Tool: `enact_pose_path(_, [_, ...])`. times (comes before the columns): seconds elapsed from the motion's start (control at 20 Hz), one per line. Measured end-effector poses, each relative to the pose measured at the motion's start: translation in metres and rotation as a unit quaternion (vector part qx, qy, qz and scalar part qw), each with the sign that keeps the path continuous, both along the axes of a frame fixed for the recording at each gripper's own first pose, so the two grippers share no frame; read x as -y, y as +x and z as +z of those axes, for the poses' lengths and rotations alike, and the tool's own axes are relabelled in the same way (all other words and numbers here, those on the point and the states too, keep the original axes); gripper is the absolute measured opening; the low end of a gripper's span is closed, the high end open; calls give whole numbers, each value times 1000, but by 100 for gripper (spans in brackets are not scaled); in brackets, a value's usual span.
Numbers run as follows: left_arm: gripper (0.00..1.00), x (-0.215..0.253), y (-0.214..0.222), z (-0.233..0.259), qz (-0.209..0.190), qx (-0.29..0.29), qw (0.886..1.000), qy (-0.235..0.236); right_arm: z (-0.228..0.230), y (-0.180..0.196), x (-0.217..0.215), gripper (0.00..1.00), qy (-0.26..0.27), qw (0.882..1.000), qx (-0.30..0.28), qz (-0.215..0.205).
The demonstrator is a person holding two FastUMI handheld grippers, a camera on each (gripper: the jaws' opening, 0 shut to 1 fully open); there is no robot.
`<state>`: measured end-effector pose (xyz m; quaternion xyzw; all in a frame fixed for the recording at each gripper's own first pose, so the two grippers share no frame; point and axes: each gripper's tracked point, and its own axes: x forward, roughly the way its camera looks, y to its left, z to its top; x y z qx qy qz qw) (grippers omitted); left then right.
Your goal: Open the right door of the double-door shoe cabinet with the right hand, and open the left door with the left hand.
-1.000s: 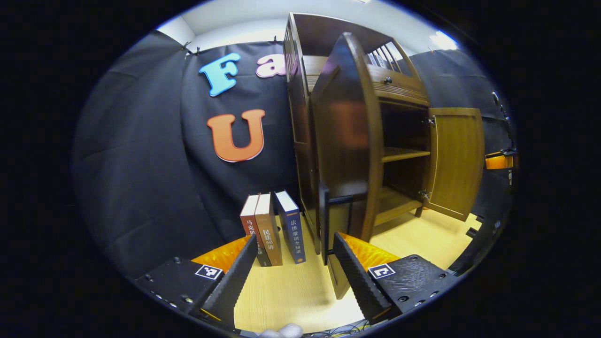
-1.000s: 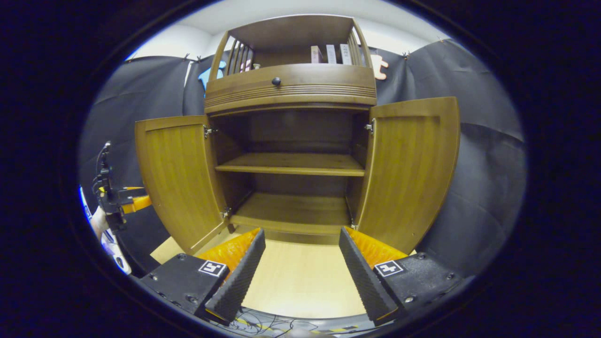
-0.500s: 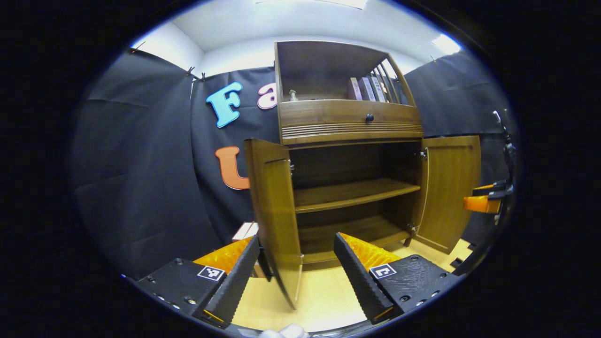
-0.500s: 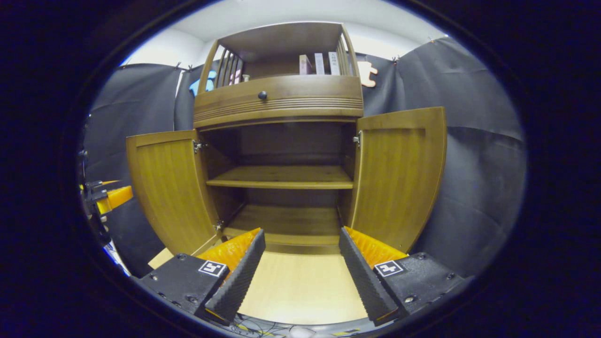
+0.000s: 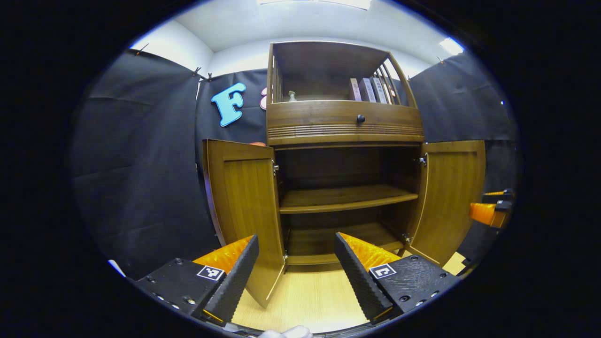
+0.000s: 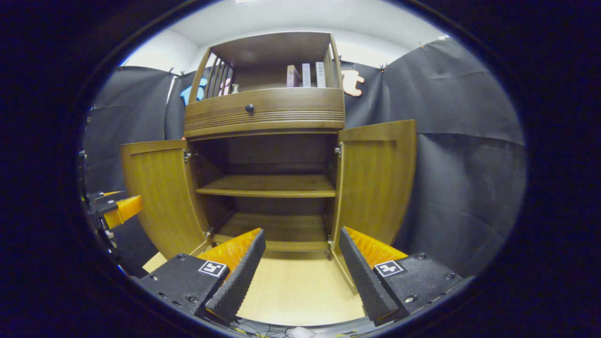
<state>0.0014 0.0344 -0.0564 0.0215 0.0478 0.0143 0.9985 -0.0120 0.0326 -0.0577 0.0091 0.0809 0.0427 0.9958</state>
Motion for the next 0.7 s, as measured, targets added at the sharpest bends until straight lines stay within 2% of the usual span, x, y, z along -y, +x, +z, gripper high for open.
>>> enact_pose_path(0.25, [96,34,-5,6,-24,11,1000,-4,3,-3,5,100,1,1000,7,-2])
enact_pose_path(0.35, [96,35,-6,14,-19,24,1000,-8,4,-5,8,100,0,1000,12,-3])
enact_pose_path(0.4, [90,37,-6,17,-18,27,999,-8,5,-6,10,100,0,1000,14,-4])
enact_pose_path(0.45, [100,38,-6,19,-17,30,999,-7,6,-8,11,100,-1,1000,17,-5])
enact_pose_path(0.5, [100,40,-7,20,-17,31,999,-4,7,-9,13,100,0,1000,20,-6])
enact_pose_path(0.6, [96,40,-6,24,-16,35,999,3,8,-10,18,99,5,1000,22,-8])
enact_pose_path(0.65, [90,40,-6,25,-15,36,999,4,9,-10,20,100,7,1000,23,-10])
enact_pose_path(0.7, [100,42,-6,27,-15,37,999,4,10,-11,23,100,8,1000,24,-12])
